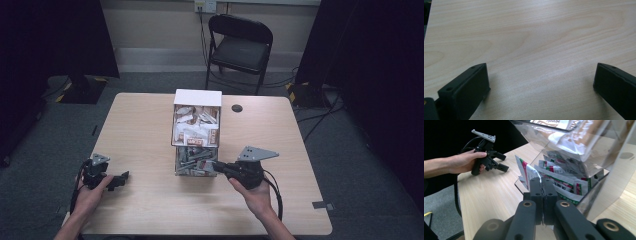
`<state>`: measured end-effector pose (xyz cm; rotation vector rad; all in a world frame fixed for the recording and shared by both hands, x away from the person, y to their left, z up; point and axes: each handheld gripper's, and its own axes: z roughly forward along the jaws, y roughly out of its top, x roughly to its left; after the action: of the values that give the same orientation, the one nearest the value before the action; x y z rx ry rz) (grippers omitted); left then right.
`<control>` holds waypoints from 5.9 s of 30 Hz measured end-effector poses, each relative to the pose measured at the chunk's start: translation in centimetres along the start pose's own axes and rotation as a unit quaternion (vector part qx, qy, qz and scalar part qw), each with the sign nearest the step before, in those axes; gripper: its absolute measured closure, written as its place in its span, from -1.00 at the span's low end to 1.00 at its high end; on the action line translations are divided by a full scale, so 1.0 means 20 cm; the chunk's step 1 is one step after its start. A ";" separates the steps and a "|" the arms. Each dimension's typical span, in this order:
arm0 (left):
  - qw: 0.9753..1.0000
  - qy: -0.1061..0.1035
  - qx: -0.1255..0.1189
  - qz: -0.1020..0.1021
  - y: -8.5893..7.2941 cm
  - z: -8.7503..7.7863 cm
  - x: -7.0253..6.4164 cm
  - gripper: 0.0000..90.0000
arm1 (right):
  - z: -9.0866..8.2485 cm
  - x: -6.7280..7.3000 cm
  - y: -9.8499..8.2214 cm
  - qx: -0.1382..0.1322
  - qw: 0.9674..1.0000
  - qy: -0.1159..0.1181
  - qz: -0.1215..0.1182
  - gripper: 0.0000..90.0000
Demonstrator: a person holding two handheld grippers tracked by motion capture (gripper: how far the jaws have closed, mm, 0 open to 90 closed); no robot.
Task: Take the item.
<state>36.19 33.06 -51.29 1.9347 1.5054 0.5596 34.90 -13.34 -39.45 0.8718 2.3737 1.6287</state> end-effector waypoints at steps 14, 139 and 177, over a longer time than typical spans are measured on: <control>1.000 0.001 0.000 0.000 0.00 0.00 0.00 -1.00 | -0.09 -0.05 0.01 -0.017 1.000 -0.019 0.010 0.98; 1.000 0.001 0.001 0.001 0.00 0.00 0.00 -1.00 | 0.20 -0.76 -0.33 0.087 0.973 -0.168 0.131 -0.45; 1.000 0.000 0.001 0.001 0.00 0.00 0.00 -1.00 | -0.15 -0.53 -0.22 0.064 0.967 -0.228 0.097 -0.63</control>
<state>36.19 33.08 -51.28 1.9379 1.5045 0.5609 40.65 -22.46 -44.43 1.3702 2.1337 1.1690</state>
